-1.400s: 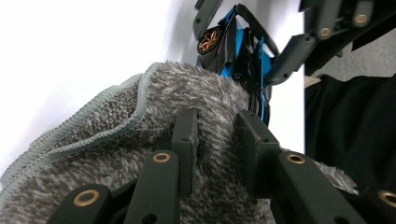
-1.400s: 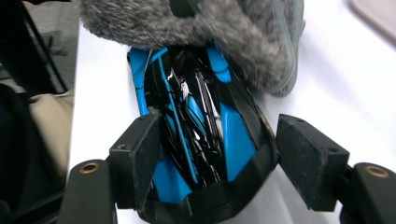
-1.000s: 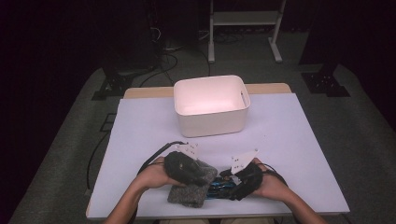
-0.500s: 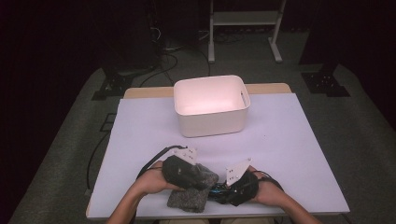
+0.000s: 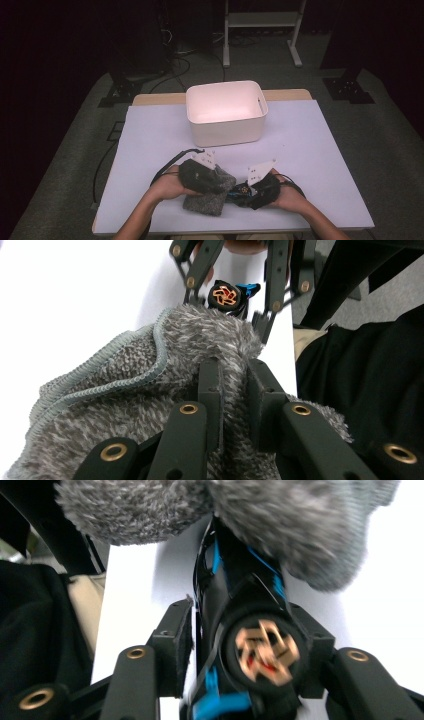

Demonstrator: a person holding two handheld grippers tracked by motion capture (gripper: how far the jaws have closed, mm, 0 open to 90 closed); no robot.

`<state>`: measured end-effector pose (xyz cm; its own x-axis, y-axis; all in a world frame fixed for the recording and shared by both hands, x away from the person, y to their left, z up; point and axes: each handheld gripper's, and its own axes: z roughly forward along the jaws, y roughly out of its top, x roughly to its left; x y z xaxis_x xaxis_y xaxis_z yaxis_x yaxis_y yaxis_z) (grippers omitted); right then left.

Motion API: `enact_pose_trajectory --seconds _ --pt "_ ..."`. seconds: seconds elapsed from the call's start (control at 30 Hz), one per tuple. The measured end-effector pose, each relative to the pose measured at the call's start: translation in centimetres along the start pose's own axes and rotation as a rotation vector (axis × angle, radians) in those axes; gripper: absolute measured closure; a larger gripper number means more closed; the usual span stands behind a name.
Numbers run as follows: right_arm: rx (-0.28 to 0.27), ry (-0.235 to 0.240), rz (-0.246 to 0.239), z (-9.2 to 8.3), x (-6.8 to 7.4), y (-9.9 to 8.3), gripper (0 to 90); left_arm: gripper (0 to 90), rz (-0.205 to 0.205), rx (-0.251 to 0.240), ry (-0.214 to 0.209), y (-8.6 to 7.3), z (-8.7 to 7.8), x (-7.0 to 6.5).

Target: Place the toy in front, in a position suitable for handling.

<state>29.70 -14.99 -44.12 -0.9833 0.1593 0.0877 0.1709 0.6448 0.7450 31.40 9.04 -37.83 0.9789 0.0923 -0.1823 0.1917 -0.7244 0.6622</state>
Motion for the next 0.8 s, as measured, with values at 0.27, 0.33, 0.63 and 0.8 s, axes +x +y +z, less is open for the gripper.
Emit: enact_pose_trajectory --seconds 0.27,0.33,0.63,0.8 --pt "-0.009 -0.056 0.015 -1.4 0.7 -1.5 54.7 74.2 -0.023 0.025 -0.002 0.7 0.2 -0.1" --pt "-0.009 -0.058 0.007 -1.4 0.7 -1.4 55.1 75.5 -0.014 0.03 -0.002 1.0 0.5 -0.2" --pt "-0.021 -0.066 -0.006 -1.2 0.8 -1.4 54.8 81.2 0.061 0.06 -0.031 3.7 3.0 -0.4" --pt "-0.03 -0.062 0.005 -1.1 0.9 -1.5 54.9 81.0 0.092 0.078 -0.053 5.2 4.5 -0.5"
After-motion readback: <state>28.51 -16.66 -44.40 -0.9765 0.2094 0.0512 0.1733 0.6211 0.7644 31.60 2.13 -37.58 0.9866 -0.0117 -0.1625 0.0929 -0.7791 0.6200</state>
